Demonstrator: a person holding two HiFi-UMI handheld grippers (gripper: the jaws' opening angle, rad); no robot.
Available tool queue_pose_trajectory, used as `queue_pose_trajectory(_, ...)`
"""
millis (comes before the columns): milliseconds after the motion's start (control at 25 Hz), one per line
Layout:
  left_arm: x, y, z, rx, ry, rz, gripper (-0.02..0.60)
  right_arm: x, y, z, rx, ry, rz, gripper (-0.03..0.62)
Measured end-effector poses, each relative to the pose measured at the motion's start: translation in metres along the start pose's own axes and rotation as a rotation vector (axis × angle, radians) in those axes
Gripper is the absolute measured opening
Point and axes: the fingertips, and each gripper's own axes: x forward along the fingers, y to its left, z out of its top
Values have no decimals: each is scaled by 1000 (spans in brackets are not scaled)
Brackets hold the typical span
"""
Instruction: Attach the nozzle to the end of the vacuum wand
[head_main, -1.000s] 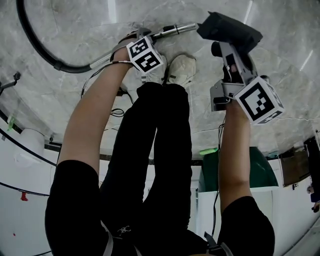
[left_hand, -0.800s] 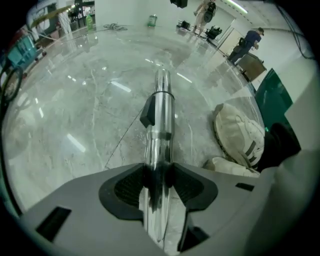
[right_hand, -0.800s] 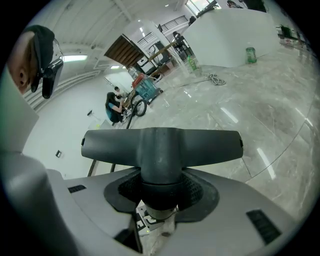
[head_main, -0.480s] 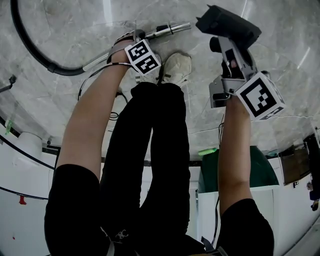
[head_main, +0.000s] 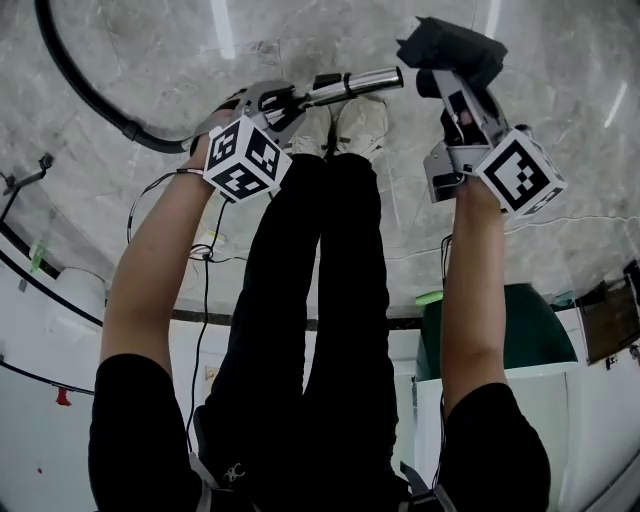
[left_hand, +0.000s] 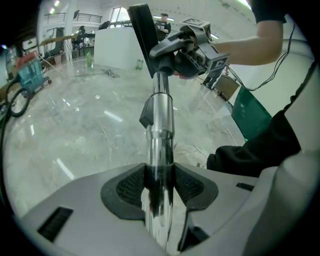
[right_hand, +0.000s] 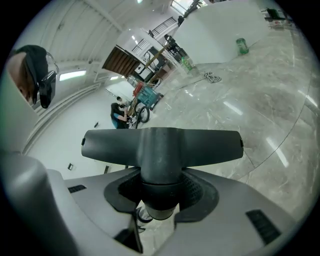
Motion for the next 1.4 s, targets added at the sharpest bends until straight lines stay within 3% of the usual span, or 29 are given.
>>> queue_pose_trajectory(280,-35,-21,21,23,-49,-54,166,-17,41,-2,31,-2,191,176)
queue_pose_trajectory(440,-38,-26,16,17,-62,-84,166,-14,56,-5,-66,35,294,176)
queue_pose_trajectory(640,-36,-29,14,12,-69,-95,166,-14,68,-22,-167,159,432,176)
queue_pose_trajectory(720,-34,-27,13,-8,-73,-92,166,-11,65,-21,-121,147,442,176)
queue_pose_trajectory(880,-42,-16,21,-86,-125,-81,167,-6,58,-8,108,13,457,176)
queue_pose_trajectory(1040,-38,-12,20,-86,-78,-52,167,-5,59,-8,84,-28,375,176)
queue_pose_trajectory(1120,-33,-11,27,-49,-44,-1,167,0,55,-13,76,3,268,176)
queue_pose_trajectory(1240,-25,-10,46,18,-26,53,167,3,39,-16,155,43,81,176)
queue_pose_trajectory(1400,-19,-12,46,23,-48,-5,172,7,27,-20,247,77,-76,176)
